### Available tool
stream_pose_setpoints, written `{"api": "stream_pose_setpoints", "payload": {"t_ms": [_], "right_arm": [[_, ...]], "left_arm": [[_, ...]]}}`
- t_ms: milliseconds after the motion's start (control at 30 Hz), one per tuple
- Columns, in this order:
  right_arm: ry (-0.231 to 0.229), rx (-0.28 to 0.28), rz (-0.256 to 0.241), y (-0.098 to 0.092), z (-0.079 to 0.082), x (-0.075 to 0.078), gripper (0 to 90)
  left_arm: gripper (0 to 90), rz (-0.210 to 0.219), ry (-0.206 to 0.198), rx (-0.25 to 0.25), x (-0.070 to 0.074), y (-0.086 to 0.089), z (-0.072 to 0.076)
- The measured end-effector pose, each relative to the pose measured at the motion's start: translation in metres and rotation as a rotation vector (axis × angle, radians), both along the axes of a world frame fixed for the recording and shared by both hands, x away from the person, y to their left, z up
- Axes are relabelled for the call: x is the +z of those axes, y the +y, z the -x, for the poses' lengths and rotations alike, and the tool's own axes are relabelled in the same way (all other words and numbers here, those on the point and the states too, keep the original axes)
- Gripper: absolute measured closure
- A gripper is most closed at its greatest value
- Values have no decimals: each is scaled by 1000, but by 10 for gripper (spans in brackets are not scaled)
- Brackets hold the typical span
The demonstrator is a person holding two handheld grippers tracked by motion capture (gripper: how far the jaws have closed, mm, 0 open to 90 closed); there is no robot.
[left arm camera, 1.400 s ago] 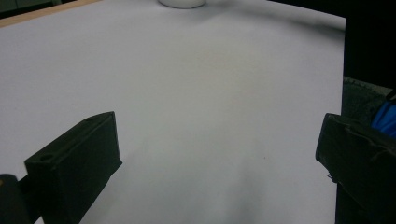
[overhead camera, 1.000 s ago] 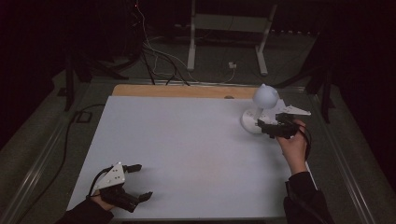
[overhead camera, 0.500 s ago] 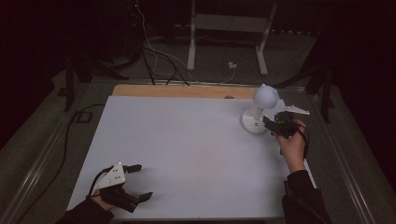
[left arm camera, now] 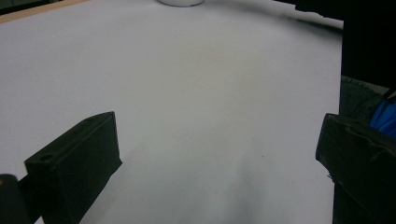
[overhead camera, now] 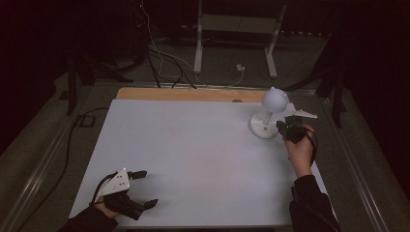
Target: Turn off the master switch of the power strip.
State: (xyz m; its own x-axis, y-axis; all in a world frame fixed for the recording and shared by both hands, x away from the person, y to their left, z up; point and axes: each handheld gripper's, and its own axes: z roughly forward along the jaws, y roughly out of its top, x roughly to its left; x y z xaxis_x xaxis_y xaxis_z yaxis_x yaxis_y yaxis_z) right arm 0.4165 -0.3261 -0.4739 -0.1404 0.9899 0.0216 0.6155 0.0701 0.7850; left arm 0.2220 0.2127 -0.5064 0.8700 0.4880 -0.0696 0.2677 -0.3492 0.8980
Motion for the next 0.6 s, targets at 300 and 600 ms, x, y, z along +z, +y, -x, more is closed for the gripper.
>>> {"api": "stream_pose_setpoints", "payload": {"t_ms": [300,600], "right_arm": [[22,13,21,8,-6,-6,900],[39,-7,48,9,-10,-16,900]], "left_arm": [[3,2,3,0,0,0,0],[3,2,3,0,0,0,0]]}}
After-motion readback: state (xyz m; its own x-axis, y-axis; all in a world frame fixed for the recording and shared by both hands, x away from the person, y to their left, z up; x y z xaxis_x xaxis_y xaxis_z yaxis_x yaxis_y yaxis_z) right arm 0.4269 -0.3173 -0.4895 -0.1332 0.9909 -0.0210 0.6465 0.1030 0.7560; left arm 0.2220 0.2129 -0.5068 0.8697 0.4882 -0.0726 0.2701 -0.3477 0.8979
